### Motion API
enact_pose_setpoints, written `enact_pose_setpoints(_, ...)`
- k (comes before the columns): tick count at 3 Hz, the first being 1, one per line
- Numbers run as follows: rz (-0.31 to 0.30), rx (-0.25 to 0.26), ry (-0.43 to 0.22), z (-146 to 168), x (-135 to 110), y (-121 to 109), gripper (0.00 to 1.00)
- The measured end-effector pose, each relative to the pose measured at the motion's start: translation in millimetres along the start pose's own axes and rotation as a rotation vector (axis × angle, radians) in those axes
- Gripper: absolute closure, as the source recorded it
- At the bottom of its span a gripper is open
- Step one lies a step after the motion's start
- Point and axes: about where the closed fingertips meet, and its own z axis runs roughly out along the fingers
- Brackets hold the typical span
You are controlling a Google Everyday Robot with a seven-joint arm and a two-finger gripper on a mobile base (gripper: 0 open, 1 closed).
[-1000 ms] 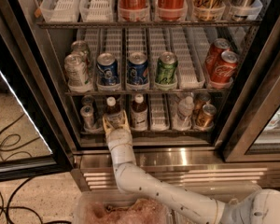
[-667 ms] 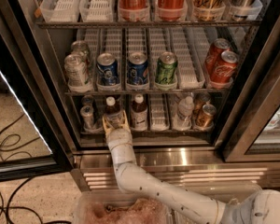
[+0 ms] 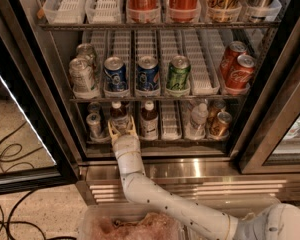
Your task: Pick blue plastic bottle from bottom shelf of fridge
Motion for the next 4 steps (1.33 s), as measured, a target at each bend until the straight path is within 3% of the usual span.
enact_pose_setpoints(1,0.004,0.005,-0.041,3,-10,-2,1.00)
enact_pose_setpoints(3,-0.010,-0.022,-0.039,-4,-6,-3,1.00)
enact_pose_setpoints(4,-0.048,-0.043,-0.054,-25,-10,-11,1.00)
